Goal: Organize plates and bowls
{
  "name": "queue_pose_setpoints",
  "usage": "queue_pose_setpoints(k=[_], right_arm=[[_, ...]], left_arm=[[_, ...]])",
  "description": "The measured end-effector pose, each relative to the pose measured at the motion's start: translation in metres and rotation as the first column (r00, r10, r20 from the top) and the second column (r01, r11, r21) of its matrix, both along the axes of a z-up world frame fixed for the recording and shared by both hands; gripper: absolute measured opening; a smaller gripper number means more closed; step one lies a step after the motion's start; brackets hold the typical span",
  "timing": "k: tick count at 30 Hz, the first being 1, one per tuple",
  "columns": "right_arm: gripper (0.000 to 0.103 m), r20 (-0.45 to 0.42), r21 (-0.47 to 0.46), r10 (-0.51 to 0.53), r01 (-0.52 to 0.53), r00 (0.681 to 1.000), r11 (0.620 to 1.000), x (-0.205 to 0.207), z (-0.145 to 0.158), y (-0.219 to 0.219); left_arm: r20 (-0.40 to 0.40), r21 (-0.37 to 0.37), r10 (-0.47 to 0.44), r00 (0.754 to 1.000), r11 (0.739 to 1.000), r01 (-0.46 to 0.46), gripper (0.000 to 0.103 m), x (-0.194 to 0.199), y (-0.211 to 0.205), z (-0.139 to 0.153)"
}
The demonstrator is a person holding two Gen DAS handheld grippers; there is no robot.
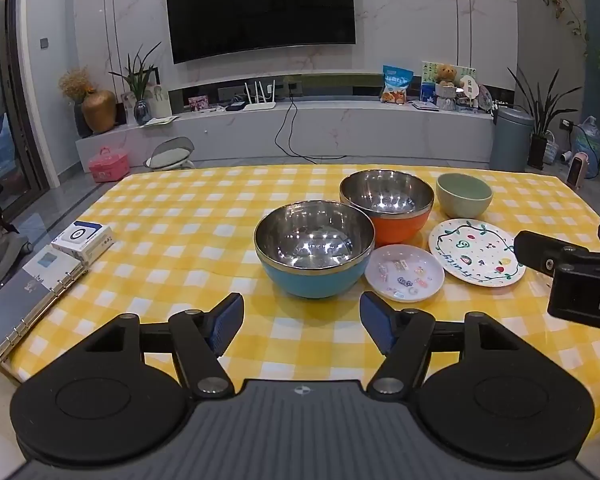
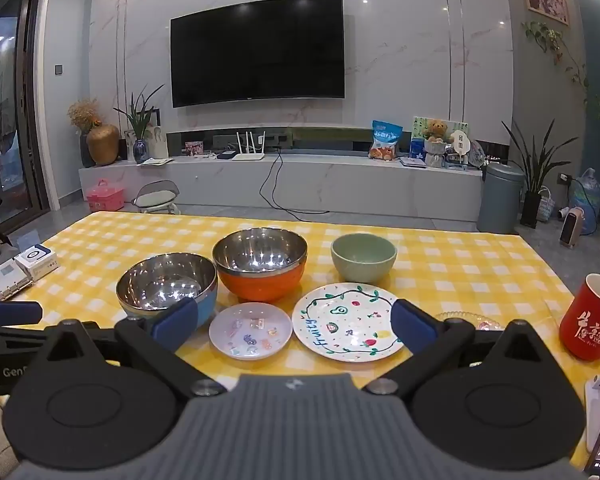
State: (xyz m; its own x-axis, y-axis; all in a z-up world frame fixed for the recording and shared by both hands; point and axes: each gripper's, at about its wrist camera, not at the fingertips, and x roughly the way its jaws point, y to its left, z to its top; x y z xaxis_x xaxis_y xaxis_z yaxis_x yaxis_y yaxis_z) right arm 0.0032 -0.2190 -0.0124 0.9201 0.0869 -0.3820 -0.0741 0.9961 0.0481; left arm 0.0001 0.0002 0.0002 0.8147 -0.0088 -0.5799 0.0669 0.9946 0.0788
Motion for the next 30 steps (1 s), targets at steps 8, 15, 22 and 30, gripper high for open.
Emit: queue_pose_setpoints(k=[8,15,22,30], right_arm=[[0.100,-0.004,-0.004,0.000,0.000,1.000,1.000,0.0007,0.0005,-0.0016],[0.100,-0.010,0.000,0.000,0.000,1.000,1.000,0.0010,-0.0017,0.0013],[0.100,-0.019,0.001,0.001,-0.001,1.000,1.000,0.0030,-0.0026,0.0016],[0.100,-0.028,0.004,0.000,0.000,1.000,1.000,0.0049,-0.0033,0.0016]], left_arm=[[-0.007,-0.018,-0.019,1.000,1.000,0.019,0.077,0.0004,0.0032,0.0021],[-0.004,-0.007,-0.014,1.000,1.000,0.014,0.077,-0.0029,0.0011,-0.0008],[-0.005,-0.007,-0.013,1.000,1.000,0.013,0.077,-0.0027,0.0007,-0.0013],[-0.008,-0.009,-0.015,1.000,1.000,0.015,0.077,-0.0018,0.0007,-0.0020]])
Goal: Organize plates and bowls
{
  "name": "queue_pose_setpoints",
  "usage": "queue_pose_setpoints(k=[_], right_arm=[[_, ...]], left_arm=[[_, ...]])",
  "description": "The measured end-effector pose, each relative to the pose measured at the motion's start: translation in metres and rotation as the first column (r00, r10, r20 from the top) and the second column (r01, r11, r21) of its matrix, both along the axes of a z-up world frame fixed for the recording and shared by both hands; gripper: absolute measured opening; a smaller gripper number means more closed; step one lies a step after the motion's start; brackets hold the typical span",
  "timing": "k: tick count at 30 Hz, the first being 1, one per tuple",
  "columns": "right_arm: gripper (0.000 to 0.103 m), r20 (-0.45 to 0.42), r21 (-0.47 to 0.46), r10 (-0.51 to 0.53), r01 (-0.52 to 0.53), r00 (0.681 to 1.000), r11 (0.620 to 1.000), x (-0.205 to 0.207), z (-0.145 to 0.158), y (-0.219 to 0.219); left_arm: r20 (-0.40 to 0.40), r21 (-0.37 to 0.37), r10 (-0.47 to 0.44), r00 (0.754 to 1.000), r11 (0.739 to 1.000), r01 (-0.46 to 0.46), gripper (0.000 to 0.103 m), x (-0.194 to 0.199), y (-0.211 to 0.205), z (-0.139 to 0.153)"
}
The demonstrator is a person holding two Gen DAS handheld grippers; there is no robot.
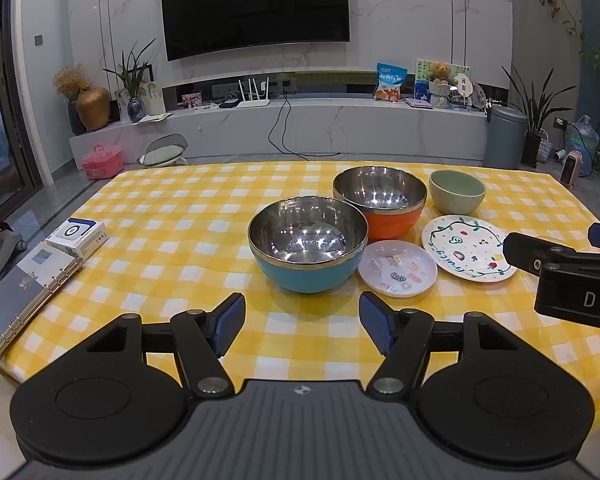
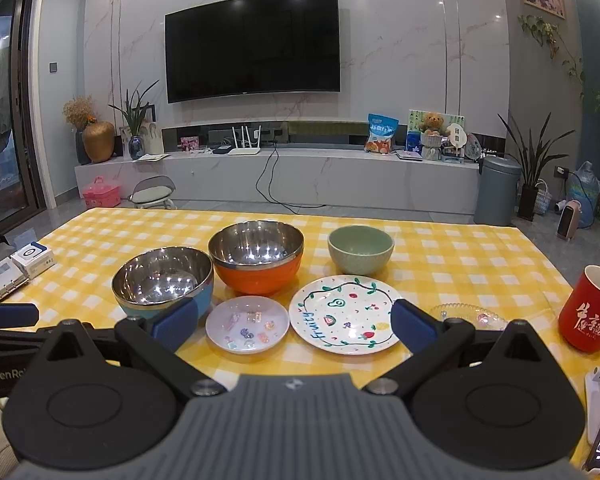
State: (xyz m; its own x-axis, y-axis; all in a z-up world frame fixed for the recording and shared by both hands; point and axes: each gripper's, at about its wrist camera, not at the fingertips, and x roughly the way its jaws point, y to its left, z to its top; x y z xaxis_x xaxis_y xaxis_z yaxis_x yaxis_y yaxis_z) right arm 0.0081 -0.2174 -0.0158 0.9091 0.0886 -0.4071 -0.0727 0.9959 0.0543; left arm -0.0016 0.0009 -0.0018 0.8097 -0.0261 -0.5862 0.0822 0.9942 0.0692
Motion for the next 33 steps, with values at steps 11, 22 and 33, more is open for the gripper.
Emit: queue_pose_setpoints(k=[11,22,33], right_arm=[[0.100,-0.002,0.000,-0.004,0.004,1.000,1.000,-0.0004,-0.0002,-0.0011],[0.100,-0.006,-0.006,-0.010,0.010,1.000,1.000,-0.0004,-0.0001,-0.0009],[0.100,-0.011,-0.007,-0.012,0.012,1.000,1.000,0.0000,-0.0011,-0.0007]], left_arm=[[-0.006,0.010,0.001,1.000,1.000,-0.001,0.077,-0.0010,-0.0011,-0.0045],[-0.008,0.010,0.002,1.000,1.000,-0.002,0.077,-0.0010,-0.0010,-0.0058],[-0.009,0.009,0.002,1.000,1.000,-0.002,0.077,-0.0007,-0.0009,-0.0058]])
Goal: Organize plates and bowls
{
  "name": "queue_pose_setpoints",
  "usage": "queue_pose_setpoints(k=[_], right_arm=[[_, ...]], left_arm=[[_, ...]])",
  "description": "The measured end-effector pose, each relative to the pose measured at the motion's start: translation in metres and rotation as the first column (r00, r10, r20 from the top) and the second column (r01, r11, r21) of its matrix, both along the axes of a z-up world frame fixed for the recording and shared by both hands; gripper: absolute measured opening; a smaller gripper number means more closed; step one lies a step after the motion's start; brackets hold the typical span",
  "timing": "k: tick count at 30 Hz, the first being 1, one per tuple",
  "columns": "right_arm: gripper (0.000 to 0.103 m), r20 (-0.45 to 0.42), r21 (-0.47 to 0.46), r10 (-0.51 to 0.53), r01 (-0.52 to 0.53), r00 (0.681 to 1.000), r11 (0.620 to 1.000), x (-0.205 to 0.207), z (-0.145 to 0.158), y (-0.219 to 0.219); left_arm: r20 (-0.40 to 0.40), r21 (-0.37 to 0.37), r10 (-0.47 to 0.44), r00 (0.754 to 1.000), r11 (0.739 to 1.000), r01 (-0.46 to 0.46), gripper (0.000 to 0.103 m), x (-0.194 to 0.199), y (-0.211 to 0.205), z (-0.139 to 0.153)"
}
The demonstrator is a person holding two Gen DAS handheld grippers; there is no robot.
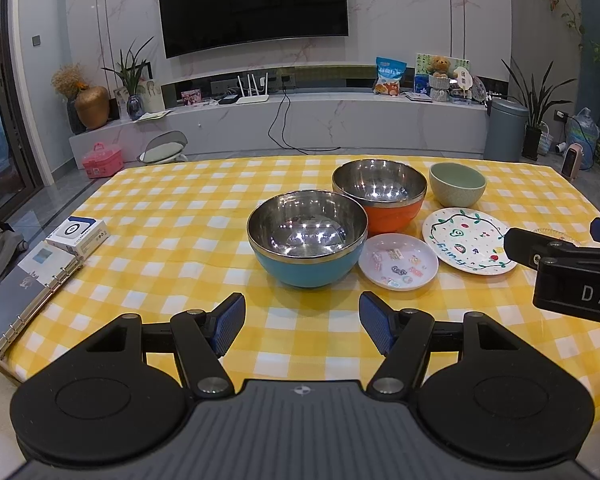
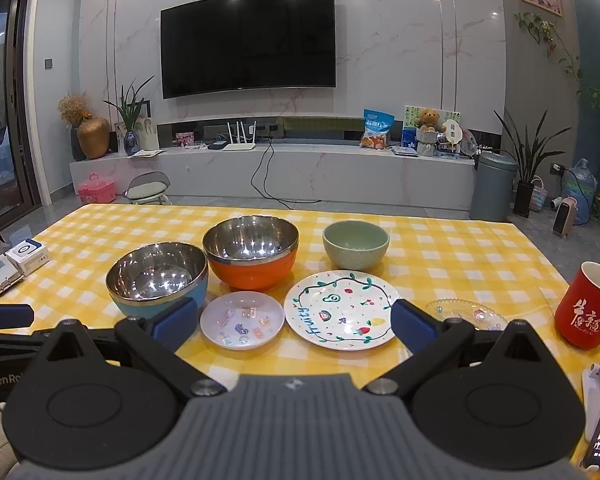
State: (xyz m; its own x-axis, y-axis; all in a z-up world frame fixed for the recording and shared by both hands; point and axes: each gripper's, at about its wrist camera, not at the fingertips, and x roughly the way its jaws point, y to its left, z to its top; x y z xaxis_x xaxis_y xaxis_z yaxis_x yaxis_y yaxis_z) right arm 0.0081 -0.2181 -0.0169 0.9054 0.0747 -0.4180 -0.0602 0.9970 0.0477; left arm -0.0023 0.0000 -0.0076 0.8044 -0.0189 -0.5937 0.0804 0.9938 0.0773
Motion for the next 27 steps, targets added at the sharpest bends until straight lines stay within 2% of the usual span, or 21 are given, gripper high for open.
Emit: queue_pose_setpoints(k=[27], right_arm=[[0.100,-0.010,-0.007,-0.001,0.001,1.000,1.000,0.0021,-0.0015,0.0018]], left_arm=[[-0.003,0.001,-0.001,1.000,1.000,0.001,0.077,0.0005,0.0001,-0.0004]])
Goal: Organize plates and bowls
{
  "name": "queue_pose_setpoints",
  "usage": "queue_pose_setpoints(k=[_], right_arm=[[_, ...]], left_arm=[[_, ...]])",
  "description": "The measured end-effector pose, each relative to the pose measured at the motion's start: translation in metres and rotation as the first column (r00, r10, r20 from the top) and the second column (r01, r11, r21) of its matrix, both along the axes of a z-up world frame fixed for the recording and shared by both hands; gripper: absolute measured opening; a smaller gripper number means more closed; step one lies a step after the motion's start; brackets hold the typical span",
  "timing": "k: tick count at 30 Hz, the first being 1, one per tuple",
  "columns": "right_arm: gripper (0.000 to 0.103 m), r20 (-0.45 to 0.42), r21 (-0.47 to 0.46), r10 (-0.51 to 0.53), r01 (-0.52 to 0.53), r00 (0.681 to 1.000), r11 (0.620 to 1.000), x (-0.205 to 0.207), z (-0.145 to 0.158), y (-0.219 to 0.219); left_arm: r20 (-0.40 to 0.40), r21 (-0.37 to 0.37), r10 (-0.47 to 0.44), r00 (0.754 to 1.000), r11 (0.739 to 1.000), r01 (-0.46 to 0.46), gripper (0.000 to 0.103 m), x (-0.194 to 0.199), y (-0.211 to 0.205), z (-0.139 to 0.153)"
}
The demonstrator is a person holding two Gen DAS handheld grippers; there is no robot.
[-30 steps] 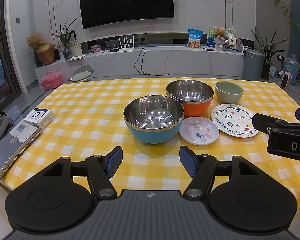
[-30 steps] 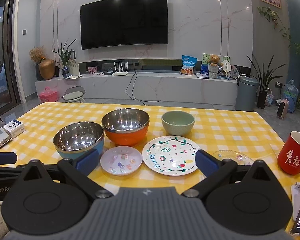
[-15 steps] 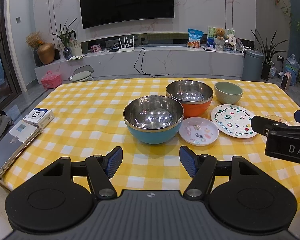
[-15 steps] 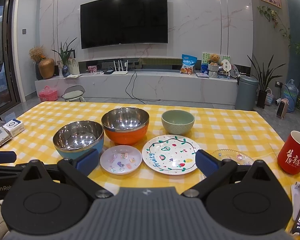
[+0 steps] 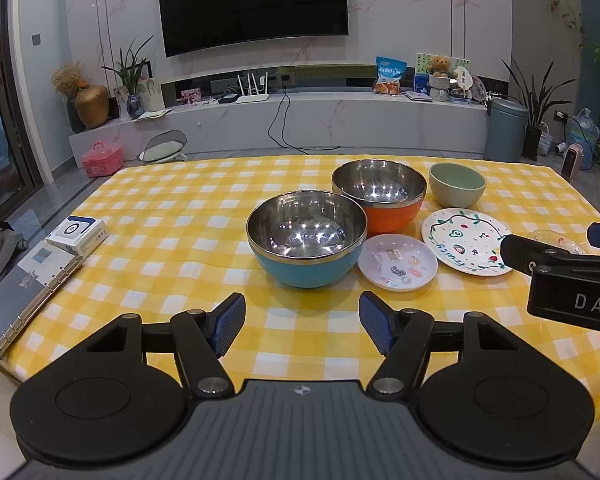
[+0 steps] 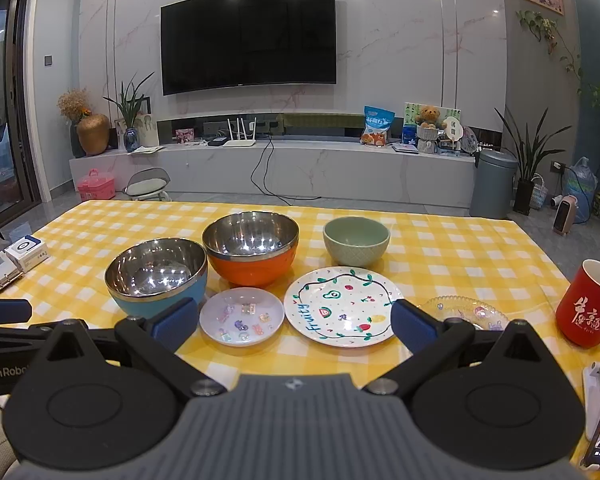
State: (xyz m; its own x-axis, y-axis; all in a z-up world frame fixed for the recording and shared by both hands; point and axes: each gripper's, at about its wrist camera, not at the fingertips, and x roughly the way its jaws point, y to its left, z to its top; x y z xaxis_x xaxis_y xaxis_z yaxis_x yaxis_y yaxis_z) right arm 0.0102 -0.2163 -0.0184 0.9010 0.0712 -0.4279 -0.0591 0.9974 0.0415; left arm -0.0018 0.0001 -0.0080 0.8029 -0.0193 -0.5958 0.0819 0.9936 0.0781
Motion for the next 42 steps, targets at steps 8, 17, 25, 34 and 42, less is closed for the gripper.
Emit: queue_pose_setpoints(k=[8,17,25,34,42], right_arm=[[0.100,0.003,0.009,0.005,-0.005,1.000,1.000,0.001,0.000,0.000],[0.100,-0.035,0.058,0.014,-0.012,0.999,0.998,0.012,-0.003,0.005],[0.095,-0.051,0.111,0.024,-0.018,0.998,0.994,0.039,0.000,0.023],[0.093,-0.078,0.115,0.019,-0.010,0.997,0.993,0.080,0.000,0.049],[0.090,-0.131,0.197,0.026,0.000,0.991,0.980,0.121,-0.011,0.055]], left_arm=[[-0.018,-0.030,-0.009,1.000,1.000,0.008,0.077,0.003,-0.001,-0.002],[-0.079,-0.141,0.038,0.996,0.989,-0.049,0.074,0.037,0.023,0.018],[-0.054,-0.133,0.022,0.998,0.991,-0.029,0.069,0.071,0.036,0.032],[-0.013,-0.076,0.059,0.998,0.995,-0.060,0.069,0.107,0.042,0.029],[-0.113,-0.156,0.125,0.986,0.977,-0.142,0.069,0.140,0.063,0.004]])
